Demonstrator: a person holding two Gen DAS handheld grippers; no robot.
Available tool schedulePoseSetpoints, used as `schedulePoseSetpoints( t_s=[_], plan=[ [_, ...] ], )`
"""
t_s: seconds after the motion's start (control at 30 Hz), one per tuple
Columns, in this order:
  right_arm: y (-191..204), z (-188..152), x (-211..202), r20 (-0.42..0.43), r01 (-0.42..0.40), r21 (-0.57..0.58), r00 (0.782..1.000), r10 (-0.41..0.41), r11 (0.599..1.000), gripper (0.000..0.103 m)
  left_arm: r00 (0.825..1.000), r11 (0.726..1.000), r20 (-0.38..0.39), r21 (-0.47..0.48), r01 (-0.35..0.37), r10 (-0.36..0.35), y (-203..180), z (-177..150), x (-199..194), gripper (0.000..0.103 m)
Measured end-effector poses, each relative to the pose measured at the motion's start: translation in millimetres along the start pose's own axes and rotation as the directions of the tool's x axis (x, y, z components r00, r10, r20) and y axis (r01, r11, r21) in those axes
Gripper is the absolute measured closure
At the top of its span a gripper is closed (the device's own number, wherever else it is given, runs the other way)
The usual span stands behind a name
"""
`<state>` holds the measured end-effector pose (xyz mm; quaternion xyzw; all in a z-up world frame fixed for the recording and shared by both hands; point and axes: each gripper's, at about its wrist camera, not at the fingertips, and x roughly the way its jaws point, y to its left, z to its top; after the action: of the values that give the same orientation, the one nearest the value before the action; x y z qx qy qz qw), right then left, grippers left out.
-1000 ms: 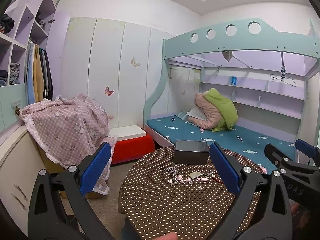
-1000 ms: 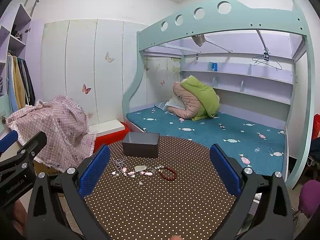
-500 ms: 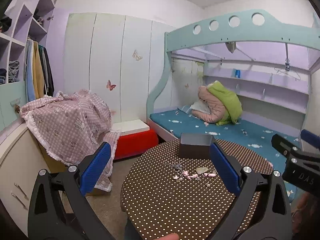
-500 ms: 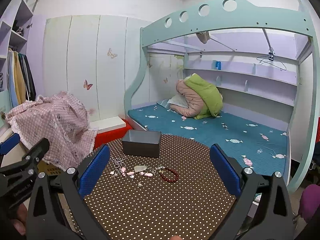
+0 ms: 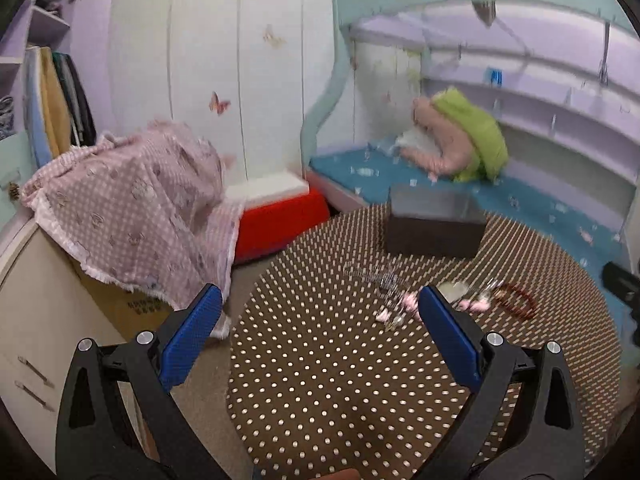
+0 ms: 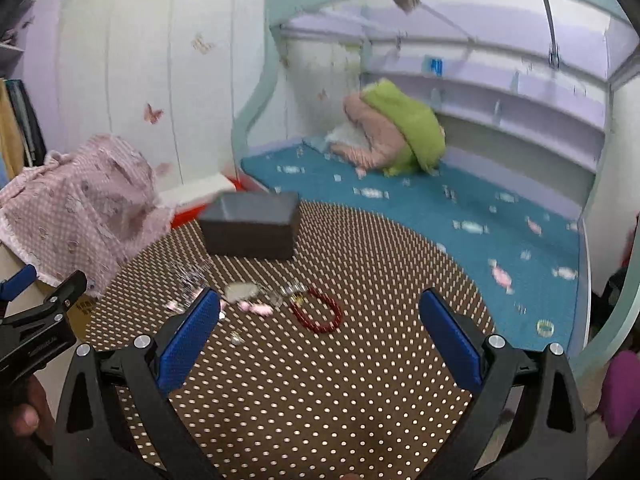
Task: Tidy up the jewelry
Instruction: 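Grasp the red bead bracelet with the right tool while the left tool grasps a silver chain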
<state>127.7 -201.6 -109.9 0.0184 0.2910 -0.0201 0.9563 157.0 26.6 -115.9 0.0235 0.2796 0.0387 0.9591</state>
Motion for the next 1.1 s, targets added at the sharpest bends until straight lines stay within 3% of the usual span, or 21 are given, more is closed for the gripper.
schedulePoseSetpoints(
  t_s=[0.2, 0.5, 0.7, 0.87, 0.93, 1.03, 1.1],
  plan=[
    [-6.9, -0.9, 34.1, -0.098, -0.001, -0.002, 0.995, 0.001, 1.0, 0.007, 0.993, 0.999, -0.114, 0.045, 0.013, -0.008, -12.5, 2.4, 64.9, 0.005],
    [-20.7, 2.5, 86.3, -0.239, 0.0, -0.019, 0.971, -0.005, 1.0, 0.008, 0.956, 0.993, -0.289, 0.089, 0.079, -0.05, -40.0, 14.4, 156.8, 0.005],
    [-32.9, 5.1, 124.1, -0.308, -0.002, -0.027, 0.951, -0.007, 1.0, 0.008, 0.926, 0.994, -0.374, 0.07, 0.08, -0.048, -40.5, 15.1, 192.8, 0.005],
    [-30.3, 1.9, 155.2, -0.366, -0.033, -0.06, 0.931, 0.009, 0.998, 0.008, 0.912, 0.992, -0.396, 0.004, 0.123, -0.112, -32.9, 8.5, 201.2, 0.01],
    [-29.8, -0.1, 163.2, -0.384, -0.046, -0.06, 0.923, 0.019, 0.997, 0.013, 0.914, 0.992, -0.39, 0.013, 0.129, -0.114, -34.2, 8.8, 201.6, 0.013],
    [-27.2, -4.0, 174.0, -0.405, -0.065, -0.065, 0.914, 0.033, 0.996, 0.03, 0.915, 0.987, -0.381, 0.032, 0.16, -0.136, -43.2, 10.9, 197.3, 0.036],
    [-24.7, -3.1, 174.7, -0.391, -0.082, -0.08, 0.919, 0.044, 0.993, 0.039, 0.913, 0.98, -0.376, 0.053, 0.192, -0.158, -52.8, 11.9, 193.4, 0.054]
  ],
)
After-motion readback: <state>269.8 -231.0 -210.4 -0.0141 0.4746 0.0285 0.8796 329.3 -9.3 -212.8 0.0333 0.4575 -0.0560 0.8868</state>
